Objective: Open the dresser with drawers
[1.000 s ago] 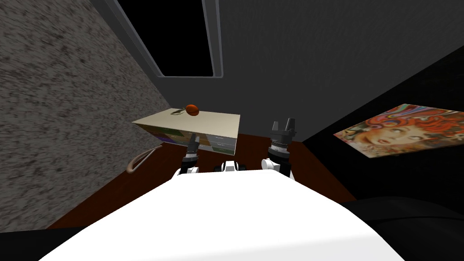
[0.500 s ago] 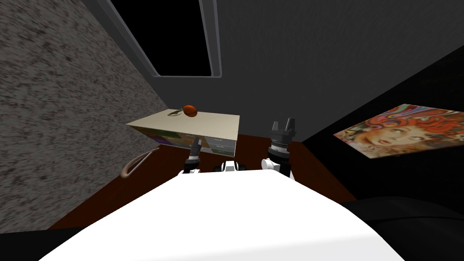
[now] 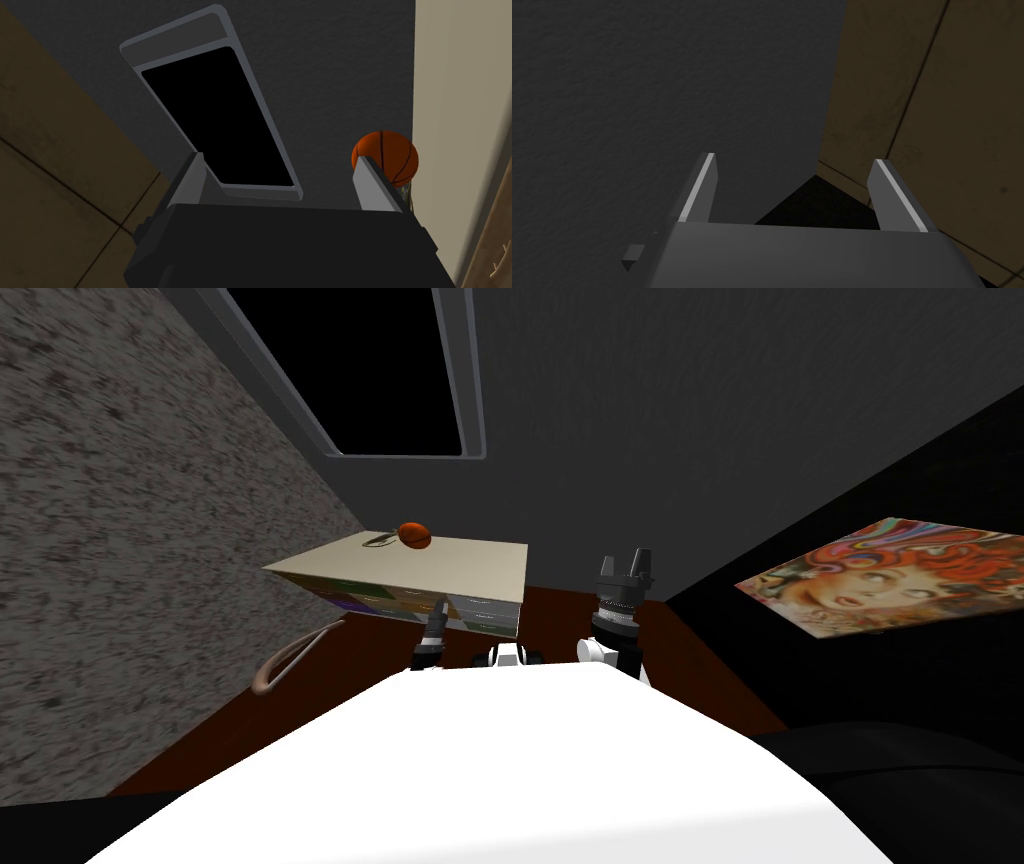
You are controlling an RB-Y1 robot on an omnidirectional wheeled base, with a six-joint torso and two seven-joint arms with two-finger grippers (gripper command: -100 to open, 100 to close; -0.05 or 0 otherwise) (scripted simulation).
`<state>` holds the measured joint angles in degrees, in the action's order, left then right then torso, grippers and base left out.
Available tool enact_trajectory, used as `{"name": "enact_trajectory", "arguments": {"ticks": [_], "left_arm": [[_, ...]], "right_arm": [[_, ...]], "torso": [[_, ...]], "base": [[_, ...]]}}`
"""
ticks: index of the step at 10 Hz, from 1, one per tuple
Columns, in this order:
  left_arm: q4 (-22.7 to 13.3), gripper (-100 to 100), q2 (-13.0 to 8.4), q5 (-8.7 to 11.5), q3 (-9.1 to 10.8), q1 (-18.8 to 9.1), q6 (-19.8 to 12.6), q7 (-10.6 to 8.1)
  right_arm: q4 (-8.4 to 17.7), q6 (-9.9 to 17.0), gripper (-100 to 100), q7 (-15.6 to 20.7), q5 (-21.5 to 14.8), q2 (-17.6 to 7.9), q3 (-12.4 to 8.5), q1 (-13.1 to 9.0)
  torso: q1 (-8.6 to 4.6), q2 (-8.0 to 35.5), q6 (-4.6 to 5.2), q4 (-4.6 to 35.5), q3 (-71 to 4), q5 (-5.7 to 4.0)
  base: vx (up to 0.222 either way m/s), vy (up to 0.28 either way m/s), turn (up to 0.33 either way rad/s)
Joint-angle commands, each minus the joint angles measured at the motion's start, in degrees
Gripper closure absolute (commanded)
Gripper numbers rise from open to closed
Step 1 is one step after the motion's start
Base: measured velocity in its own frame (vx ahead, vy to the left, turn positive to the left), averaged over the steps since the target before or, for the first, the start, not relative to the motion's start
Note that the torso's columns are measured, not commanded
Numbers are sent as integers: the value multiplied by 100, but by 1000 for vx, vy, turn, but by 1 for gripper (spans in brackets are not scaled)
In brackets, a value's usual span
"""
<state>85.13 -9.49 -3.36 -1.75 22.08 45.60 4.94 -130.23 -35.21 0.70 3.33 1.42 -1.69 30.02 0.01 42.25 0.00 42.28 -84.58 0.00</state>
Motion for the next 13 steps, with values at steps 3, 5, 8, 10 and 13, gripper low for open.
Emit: {"name": "enact_trajectory", "arguments": {"ticks": [3,5,8,10,13], "left_arm": [[-715,-100,9,-38,-57,-152,256,82],[-1030,-100,18,-54,-82,-200,352,113],[-1407,-100,31,-69,-106,-247,445,144],[-1615,-100,47,-84,-129,-293,535,174],[-2188,-100,91,-113,-174,-382,705,230]], "right_arm": [[0,0,0,0,0,0,0,-1],[0,0,0,0,0,0,0,0],[0,0,0,0,0,0,0,0],[0,0,0,0,0,0,0,-1],[0,0,0,0,0,0,0,0]], "torso": [[-2,11,-1,3,6,0],[-3,1,-1,0,0,-1],[-2,3,1,1,2,0],[-2,14,-1,4,8,-1],[0,-5,-1,-2,-4,0]], "base": [[60,13,-33],[70,10,-29],[62,5,-25],[31,4,-17],[78,11,-36]]}}
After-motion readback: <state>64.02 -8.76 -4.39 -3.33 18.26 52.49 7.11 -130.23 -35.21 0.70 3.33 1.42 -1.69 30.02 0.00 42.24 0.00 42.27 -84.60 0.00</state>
